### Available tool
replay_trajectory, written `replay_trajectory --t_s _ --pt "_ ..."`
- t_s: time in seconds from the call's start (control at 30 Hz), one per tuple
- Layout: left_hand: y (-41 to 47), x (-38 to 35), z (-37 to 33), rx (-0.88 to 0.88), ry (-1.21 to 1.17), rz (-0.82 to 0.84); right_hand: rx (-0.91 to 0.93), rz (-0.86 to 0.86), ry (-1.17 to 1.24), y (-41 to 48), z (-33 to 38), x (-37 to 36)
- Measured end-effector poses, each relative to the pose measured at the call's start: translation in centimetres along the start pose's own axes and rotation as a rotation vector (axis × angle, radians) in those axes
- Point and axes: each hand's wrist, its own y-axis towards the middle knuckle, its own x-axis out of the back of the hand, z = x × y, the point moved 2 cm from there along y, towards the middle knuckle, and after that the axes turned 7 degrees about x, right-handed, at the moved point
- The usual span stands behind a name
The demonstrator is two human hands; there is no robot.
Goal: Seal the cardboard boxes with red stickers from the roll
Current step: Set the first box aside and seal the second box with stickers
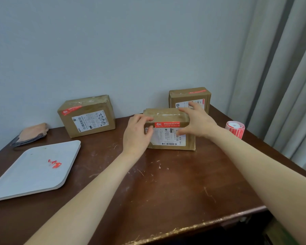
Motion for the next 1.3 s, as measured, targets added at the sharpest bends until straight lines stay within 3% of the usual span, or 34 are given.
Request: replay_trajectory --t_s 0.33,1.3 --pt "0.1 -0.5 0.0 0.108 -0.048 0.011 0.053 -0.132 -0.012 -0.3 -0.7 -1.5" --pt "0.3 -1.0 0.0 0.113 -0.071 -0.073 0.024 -0.124 -0.024 -0.6 -1.0 -1.5"
